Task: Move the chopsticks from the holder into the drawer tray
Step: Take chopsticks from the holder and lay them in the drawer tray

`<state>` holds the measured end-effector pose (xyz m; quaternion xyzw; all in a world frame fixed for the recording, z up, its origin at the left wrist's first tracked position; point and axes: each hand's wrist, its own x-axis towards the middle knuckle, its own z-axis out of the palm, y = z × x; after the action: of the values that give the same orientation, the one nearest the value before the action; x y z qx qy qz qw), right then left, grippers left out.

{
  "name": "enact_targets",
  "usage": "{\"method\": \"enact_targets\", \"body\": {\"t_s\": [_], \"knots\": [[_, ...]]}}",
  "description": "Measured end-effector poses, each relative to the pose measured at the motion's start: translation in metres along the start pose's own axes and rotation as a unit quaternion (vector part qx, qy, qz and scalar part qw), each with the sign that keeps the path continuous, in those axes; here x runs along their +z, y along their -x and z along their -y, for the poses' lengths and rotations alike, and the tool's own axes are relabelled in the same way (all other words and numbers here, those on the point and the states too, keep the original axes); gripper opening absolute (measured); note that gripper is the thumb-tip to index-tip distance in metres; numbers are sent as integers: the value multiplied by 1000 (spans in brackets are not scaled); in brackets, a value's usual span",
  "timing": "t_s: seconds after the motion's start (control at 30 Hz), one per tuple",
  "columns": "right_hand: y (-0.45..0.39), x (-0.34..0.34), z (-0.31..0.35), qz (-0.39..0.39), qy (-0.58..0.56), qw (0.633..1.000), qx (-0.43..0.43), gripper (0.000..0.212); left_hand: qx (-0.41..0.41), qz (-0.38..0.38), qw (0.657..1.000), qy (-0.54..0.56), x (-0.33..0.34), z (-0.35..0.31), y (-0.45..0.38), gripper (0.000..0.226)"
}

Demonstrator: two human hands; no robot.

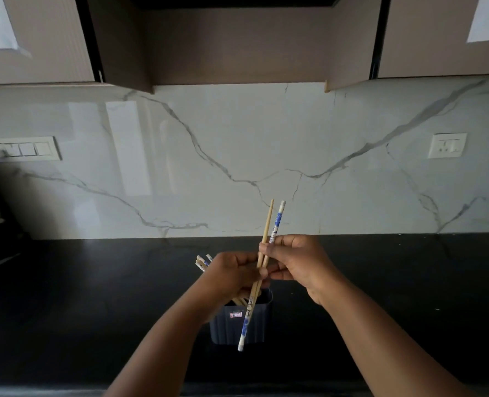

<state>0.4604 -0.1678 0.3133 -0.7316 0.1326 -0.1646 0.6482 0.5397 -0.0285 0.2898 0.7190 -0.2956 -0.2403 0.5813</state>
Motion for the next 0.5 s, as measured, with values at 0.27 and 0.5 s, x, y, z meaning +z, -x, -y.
{"method": "enact_targets", "body": {"t_s": [0.27, 0.5], "knots": [[12, -14, 13, -34, 88, 991, -93, 14, -38, -8, 991, 131, -4, 15, 4, 20], [32, -28, -11, -25, 499, 603, -621, 27, -63, 45, 965, 249, -10, 15, 13, 25]]}}
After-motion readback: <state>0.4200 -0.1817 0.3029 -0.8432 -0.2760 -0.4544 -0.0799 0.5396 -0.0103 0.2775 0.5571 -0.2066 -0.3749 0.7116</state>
